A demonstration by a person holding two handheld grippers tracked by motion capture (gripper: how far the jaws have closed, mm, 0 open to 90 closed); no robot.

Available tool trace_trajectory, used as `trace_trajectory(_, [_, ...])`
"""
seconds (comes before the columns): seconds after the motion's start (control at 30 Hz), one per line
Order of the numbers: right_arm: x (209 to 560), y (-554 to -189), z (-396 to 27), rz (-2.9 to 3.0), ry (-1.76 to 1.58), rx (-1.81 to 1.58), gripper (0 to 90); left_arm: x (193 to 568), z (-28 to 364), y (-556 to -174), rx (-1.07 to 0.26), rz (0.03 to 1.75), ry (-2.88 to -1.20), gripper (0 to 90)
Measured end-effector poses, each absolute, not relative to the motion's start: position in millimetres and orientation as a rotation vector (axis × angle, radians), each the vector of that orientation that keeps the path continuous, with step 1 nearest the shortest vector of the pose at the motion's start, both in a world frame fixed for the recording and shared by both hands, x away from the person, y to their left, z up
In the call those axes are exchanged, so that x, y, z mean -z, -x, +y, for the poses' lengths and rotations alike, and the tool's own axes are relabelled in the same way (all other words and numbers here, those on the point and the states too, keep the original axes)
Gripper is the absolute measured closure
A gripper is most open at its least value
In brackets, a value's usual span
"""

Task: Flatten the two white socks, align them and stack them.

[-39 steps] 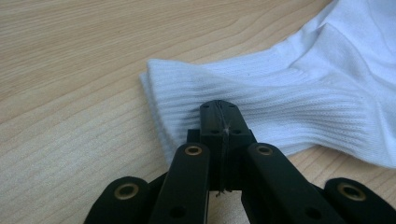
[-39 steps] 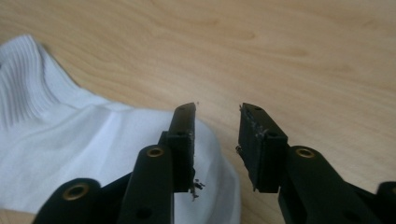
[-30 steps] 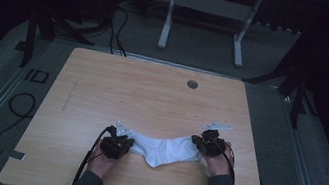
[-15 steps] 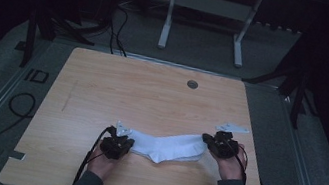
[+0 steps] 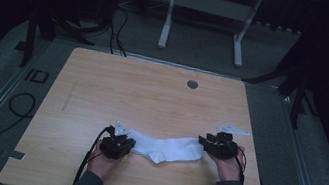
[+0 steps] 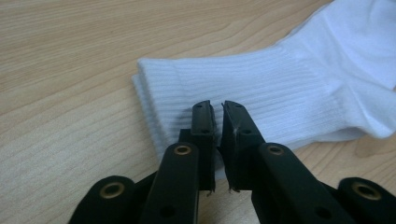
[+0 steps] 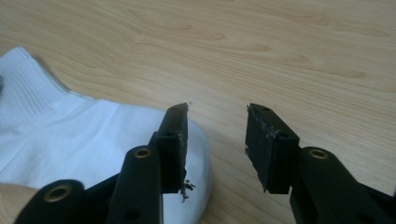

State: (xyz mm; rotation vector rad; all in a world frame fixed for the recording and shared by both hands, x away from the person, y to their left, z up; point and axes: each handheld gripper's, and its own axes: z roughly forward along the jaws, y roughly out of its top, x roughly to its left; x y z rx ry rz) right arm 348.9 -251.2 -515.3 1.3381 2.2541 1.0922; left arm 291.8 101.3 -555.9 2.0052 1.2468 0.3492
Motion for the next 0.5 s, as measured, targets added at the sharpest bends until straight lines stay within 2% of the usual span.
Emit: trace_trajectory(0.5, [518,-342,-262,2.231,-1.357,-1.138,53.4,544,120,-294,-0.403,1.242,-1.937,74.9])
